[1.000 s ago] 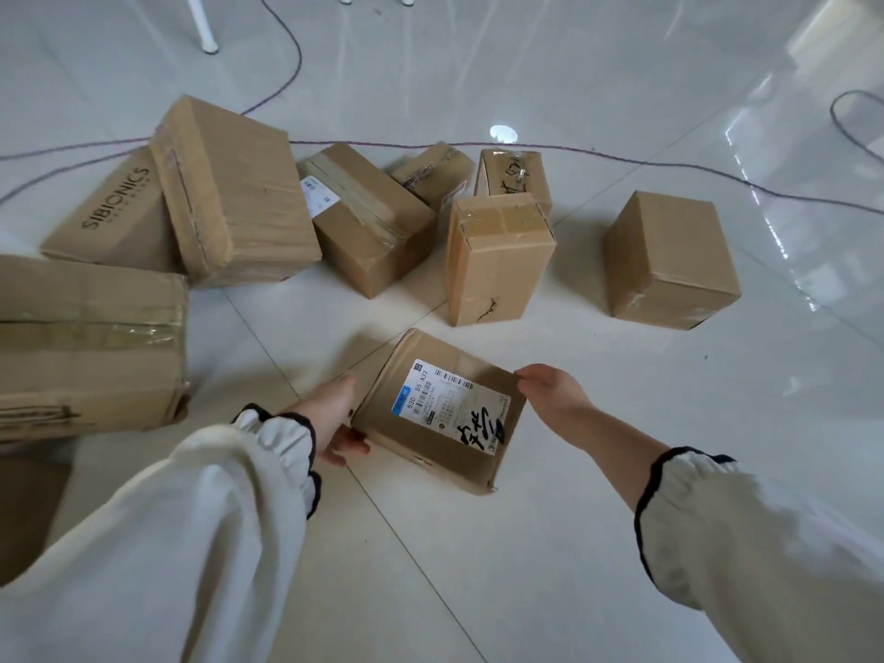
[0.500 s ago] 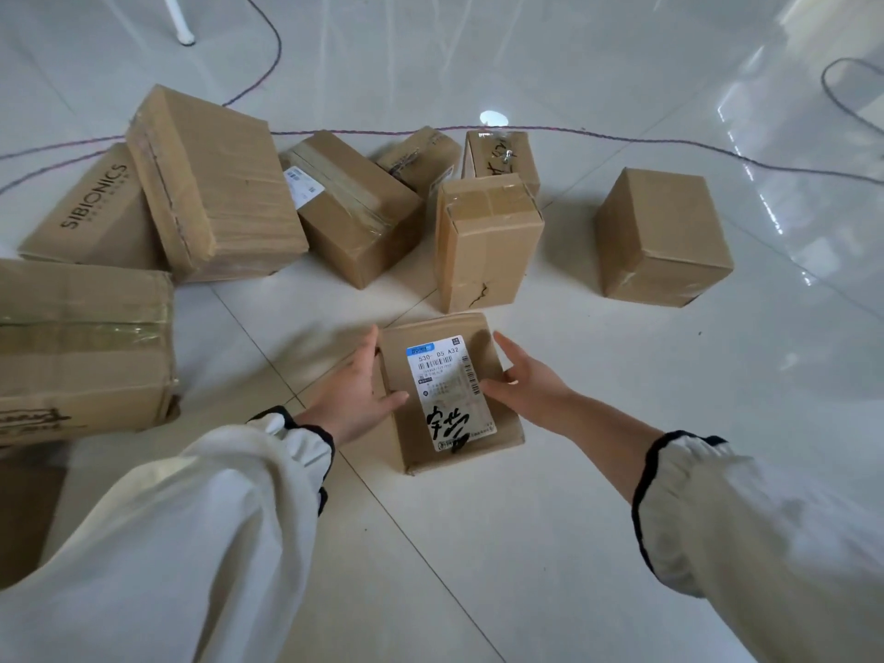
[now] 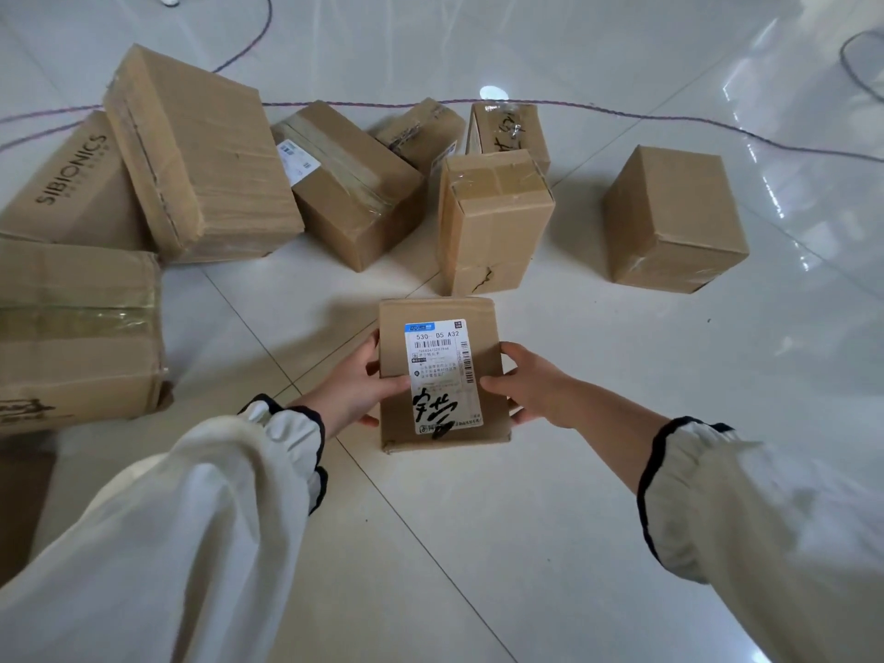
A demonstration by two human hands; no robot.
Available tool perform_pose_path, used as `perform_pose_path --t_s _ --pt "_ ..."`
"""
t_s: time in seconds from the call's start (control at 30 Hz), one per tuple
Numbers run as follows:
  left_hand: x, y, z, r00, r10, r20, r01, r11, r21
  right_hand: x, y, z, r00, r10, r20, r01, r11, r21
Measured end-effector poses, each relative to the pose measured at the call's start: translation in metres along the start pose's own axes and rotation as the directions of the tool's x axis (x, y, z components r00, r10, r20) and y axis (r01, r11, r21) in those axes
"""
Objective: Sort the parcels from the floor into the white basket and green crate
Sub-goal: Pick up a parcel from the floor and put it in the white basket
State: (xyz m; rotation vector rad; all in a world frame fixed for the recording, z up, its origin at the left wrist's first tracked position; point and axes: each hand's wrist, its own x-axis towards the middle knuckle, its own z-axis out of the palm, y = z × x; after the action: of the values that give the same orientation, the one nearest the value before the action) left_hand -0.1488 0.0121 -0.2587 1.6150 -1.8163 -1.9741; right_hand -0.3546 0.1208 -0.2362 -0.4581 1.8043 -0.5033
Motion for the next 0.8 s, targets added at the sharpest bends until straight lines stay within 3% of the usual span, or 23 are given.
perform_pose_path --t_s 0.17,0.33,0.8 --pt "-0.028 0.031 -0.012 1.000 -0.003 0.004 0.003 1.000 -0.008 -0.034 -0.016 -0.001 1.000 -0.005 -0.025 0.006 0.999 0.047" --pt "-0.101 0.098 -0.035 0.999 -0.028 -0.015 0.029 0.999 0.029 -0.123 -0.059 -0.016 1.000 0.014 0.018 -0.016 0.994 0.104" --pt "-0.407 0.419 -0.121 0.998 0.060 -0.010 -0.059 0.992 0.112 -0.485 -0.273 -0.122 0.992 -0.110 -0.054 0.118 0.981 0.157"
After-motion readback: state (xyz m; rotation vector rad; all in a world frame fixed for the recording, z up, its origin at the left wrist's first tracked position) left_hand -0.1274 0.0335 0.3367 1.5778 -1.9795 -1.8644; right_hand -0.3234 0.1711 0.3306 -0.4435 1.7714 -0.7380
